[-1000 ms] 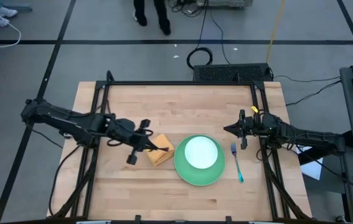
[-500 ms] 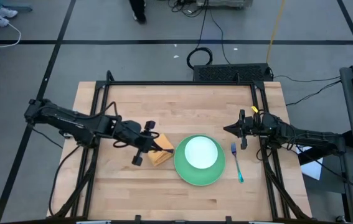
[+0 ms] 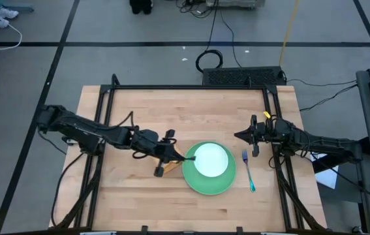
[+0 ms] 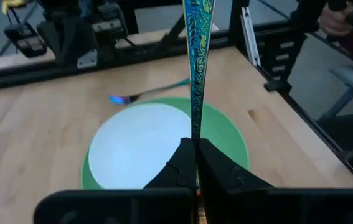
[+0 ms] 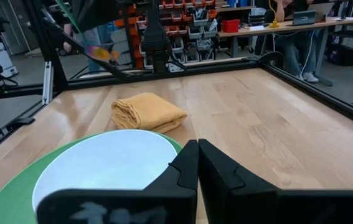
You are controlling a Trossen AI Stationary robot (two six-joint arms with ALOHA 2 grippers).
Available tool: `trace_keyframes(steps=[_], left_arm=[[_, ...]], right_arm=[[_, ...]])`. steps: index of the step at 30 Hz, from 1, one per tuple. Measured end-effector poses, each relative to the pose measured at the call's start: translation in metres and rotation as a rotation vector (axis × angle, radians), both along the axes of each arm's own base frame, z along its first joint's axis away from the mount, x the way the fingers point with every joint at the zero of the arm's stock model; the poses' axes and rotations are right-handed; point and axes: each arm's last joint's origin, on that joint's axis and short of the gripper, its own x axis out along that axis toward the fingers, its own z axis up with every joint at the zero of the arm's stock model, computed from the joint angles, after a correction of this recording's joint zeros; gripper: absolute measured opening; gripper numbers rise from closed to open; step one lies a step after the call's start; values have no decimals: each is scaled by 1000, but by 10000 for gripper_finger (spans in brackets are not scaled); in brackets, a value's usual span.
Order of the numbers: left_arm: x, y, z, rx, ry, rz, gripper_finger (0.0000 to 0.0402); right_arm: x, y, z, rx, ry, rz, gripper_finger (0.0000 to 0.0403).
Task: Set table place
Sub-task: Put the purple spoon into the white bowl
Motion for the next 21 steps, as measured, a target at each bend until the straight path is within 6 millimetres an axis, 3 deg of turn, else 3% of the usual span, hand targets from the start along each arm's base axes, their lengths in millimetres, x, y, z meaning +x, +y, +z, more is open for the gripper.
trace_keyframes(steps=[10,21], left_arm=[[29,13,-17,-12,-40,38,1],[63,17,-7,-10,-66,-7,1]], right_arm=[[0,0,0,0,1,0,0],[0,0,0,0,2,0,0]])
